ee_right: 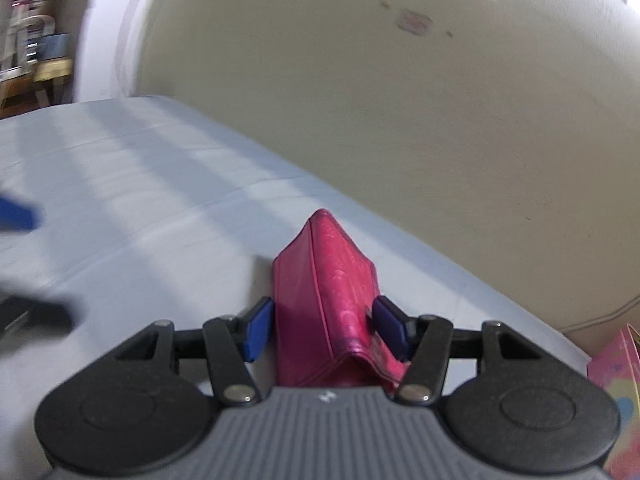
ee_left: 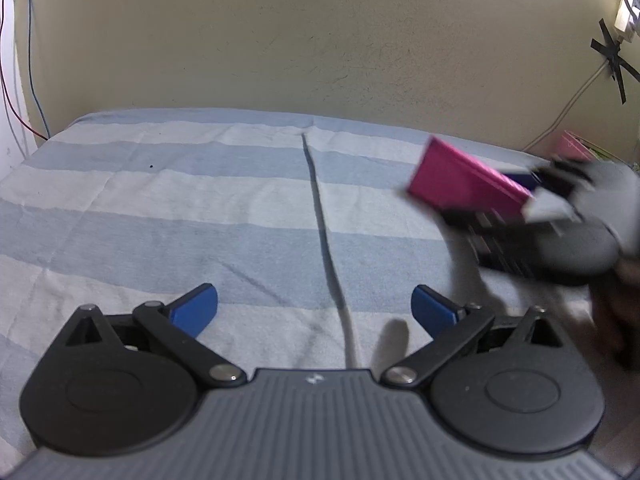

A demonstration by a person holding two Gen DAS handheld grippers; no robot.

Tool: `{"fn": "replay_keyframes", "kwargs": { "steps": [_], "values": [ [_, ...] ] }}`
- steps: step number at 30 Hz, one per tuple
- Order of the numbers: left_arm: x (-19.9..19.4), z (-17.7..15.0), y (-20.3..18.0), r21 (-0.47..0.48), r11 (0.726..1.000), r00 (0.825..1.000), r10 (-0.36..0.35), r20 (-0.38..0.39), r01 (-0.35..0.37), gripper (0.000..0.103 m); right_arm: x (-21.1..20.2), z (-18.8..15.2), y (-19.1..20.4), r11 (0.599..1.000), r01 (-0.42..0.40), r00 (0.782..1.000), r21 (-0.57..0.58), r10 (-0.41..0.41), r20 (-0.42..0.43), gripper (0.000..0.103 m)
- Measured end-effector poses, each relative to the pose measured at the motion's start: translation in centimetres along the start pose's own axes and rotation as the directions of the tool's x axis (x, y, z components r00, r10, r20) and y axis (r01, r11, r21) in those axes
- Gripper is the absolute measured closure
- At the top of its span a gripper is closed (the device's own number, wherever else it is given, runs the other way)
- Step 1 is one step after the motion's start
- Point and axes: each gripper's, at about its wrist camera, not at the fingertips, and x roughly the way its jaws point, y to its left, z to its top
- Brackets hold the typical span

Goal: Organize objects
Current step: 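Grasp the magenta pouch with the right tool and lift it, then carry the pouch with the right tool and set it near the tin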

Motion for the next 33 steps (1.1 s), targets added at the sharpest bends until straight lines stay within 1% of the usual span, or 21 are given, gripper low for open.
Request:
{"fn": "replay_keyframes", "kwargs": {
  "steps": [6, 11, 14, 16, 21, 23, 26, 27, 28, 30, 31, 32, 33],
  "values": [
    [-0.1, 0.0, 0.0, 0.001, 1.000, 1.000, -0.001, 0.001, 0.001, 0.000, -7.3, -3.5, 3.6, 0.993, -0.068, 0.997, -0.096, 0.071, 0.022, 0.047],
    [-0.2, -0.1, -0.2, 0.006, 1.000, 1.000, 0.000, 0.001, 0.000, 0.000, -11.7, -6.4, 4.3, 0.995, -0.053, 0.998, -0.082, 0.055, 0.021, 0.048],
    [-0.3, -0.1, -0.3, 0.019, 1.000, 1.000, -0.005, 0.001, 0.005, 0.000, -13.9, -8.2, 4.2, 0.996, -0.015, 1.000, -0.084, 0.017, 0.023, 0.048],
    [-0.2, -0.1, -0.5, 0.031, 0.999, 1.000, -0.010, 0.001, 0.010, 0.000, -15.5, -9.4, 3.8, 0.998, -0.007, 1.000, -0.063, 0.008, 0.017, 0.048],
    [-0.2, -0.2, -1.0, 0.063, 0.997, 0.999, -0.039, 0.009, 0.039, 0.000, -19.6, -12.7, 2.8, 0.997, 0.050, 0.999, -0.050, -0.050, 0.000, 0.047],
    [-0.3, -0.3, -1.5, 0.089, 0.995, 0.999, -0.044, 0.011, 0.043, 0.000, -20.7, -13.9, 1.6, 0.995, 0.090, 0.996, -0.033, -0.090, -0.019, 0.047],
    [-0.9, -0.8, -3.1, 0.166, 0.986, 0.999, -0.022, 0.024, 0.017, 0.000, -22.3, -15.8, -0.4, 0.987, 0.157, 0.987, 0.020, -0.156, -0.047, 0.047],
    [-1.1, -1.0, -3.8, 0.185, 0.982, 0.999, -0.032, 0.023, 0.027, 0.000, -23.0, -16.5, -1.1, 0.982, 0.185, 0.982, 0.043, -0.183, -0.056, 0.046],
    [-1.4, -1.3, -4.6, 0.200, 0.978, 0.998, -0.059, 0.017, 0.055, 0.000, -23.5, -17.2, -1.8, 0.976, 0.209, 0.977, 0.067, -0.205, -0.067, 0.046],
    [-1.9, -1.6, -6.4, 0.224, 0.969, 0.994, -0.112, 0.012, 0.106, 0.000, -24.6, -18.4, -3.1, 0.962, 0.239, 0.970, 0.135, -0.229, -0.084, 0.042],
    [-2.3, -1.7, -7.5, 0.236, 0.963, 0.991, -0.135, 0.009, 0.129, 0.000, -25.0, -18.9, -3.7, 0.950, 0.260, 0.965, 0.173, -0.247, -0.092, 0.030],
    [-2.7, -1.8, -8.7, 0.246, 0.957, 0.987, -0.162, 0.006, 0.156, 0.000, -25.6, -19.5, -4.3, 0.938, 0.277, 0.960, 0.208, -0.263, -0.093, 0.021],
    [-3.1, -1.7, -10.0, 0.256, 0.948, 0.981, -0.196, 0.002, 0.189, 0.000, -26.0, -20.0, -4.8, 0.930, 0.279, 0.960, 0.239, -0.263, -0.096, 0.020]
  ]
}}
